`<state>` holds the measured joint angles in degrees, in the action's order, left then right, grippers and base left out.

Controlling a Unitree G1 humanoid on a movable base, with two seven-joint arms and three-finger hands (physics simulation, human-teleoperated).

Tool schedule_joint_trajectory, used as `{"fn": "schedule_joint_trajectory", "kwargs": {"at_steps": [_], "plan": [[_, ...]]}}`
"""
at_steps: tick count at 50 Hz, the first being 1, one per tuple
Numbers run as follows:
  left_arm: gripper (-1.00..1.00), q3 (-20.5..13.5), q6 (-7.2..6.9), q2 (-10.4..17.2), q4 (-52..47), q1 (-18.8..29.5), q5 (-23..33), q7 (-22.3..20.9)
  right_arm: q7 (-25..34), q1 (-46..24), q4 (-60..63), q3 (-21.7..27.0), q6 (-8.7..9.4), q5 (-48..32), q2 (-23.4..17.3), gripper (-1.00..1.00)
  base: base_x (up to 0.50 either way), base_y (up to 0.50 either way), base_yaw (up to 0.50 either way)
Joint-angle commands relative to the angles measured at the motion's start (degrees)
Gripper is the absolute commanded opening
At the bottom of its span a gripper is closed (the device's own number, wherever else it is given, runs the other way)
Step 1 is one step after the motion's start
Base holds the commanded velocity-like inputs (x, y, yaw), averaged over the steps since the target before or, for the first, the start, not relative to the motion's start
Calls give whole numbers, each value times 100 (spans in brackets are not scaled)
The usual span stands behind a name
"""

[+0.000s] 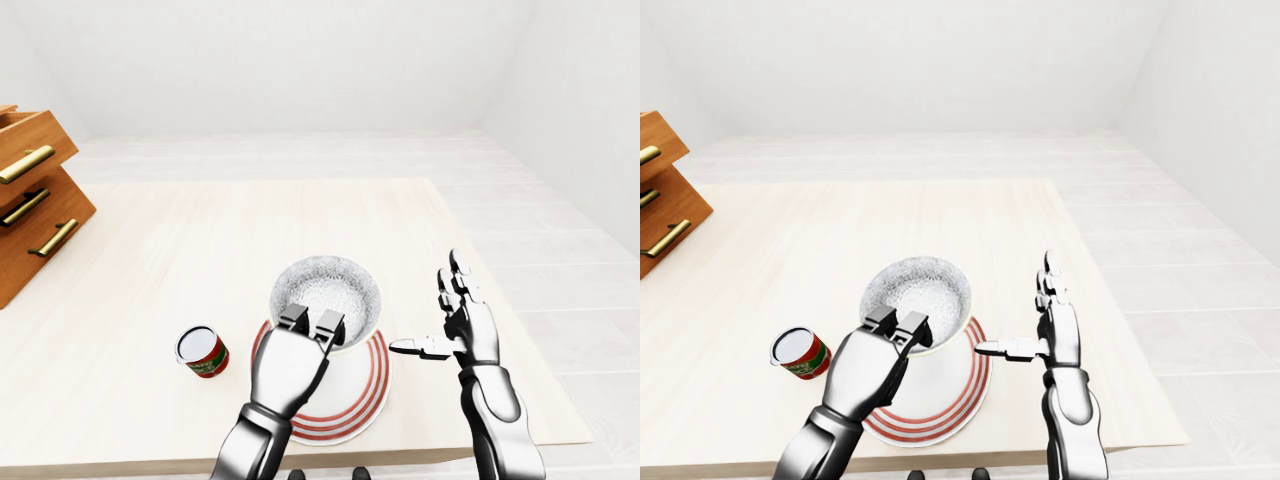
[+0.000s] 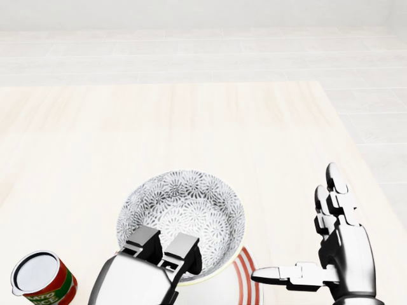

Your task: Put the bowl on the plate.

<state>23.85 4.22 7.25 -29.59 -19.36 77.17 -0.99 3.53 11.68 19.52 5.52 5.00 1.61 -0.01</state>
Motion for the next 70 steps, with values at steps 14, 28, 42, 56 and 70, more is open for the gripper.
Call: {"fn": "schedule_joint_trajectory", "kwargs": {"at_steps": [14, 28, 42, 56, 70], "plan": [[-100, -49, 77, 172, 556, -70, 237, 716, -2, 15, -44, -23, 0, -12, 19, 100, 0, 0, 0], [-100, 8, 78, 204, 698, -190, 299, 812, -15, 41, -106, -53, -26, -21, 27, 100, 0, 0, 0], [-100, 83, 32, 272, 819, -272, 290, 904, -29, 16, -165, -73, -61, -4, 24, 100, 0, 0, 0], [-100, 147, -21, 302, 890, -283, 302, 866, -34, 35, -139, -75, -50, -9, 14, 100, 0, 0, 0], [-100, 140, -87, 338, 1028, -313, 211, 788, -29, 34, -99, -69, -21, -2, 13, 100, 0, 0, 0]]}}
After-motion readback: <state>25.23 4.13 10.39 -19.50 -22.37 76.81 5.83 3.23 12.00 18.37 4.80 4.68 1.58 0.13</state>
